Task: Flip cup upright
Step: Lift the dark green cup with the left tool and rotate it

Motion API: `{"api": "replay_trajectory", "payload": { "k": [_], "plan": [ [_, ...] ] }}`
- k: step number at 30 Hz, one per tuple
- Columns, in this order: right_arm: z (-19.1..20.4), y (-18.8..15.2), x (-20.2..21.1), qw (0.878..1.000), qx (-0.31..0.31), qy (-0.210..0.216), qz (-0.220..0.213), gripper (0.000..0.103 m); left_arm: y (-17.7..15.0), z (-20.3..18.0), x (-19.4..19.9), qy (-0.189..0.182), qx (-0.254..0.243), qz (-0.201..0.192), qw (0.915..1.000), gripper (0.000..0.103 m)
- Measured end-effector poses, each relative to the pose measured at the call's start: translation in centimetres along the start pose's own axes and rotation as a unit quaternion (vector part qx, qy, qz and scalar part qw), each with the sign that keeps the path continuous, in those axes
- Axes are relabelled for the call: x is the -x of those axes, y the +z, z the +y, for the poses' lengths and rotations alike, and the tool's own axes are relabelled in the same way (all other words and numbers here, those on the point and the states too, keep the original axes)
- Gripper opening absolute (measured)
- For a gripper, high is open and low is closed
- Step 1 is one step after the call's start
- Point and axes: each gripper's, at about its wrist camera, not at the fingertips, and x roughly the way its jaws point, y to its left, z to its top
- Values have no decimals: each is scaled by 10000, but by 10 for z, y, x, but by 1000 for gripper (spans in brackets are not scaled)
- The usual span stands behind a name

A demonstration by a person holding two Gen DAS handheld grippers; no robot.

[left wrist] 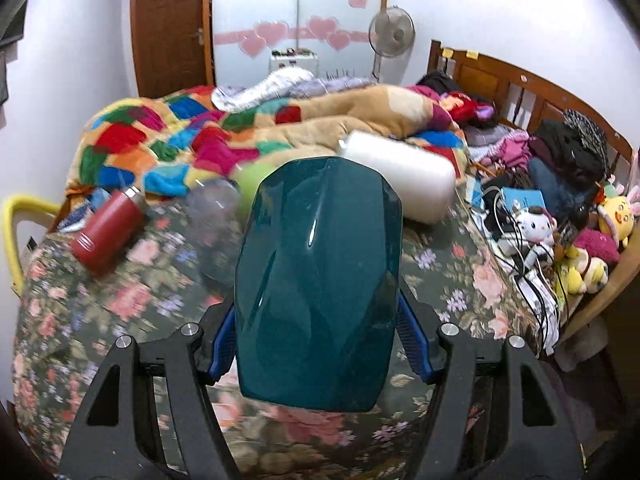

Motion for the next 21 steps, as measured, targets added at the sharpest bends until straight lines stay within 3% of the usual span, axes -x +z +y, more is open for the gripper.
{"api": "replay_trajectory", "payload": {
  "k": [8, 21],
  "plan": [
    [-8, -12, -15, 9995, 26, -125, 299, 103, -25, -15, -48, 7, -31, 405, 9992, 68],
    [-15, -24, -42, 9970, -21, -184, 756, 103, -38, -21, -70, -26, -213, 671, 9975, 68]
  ]
}}
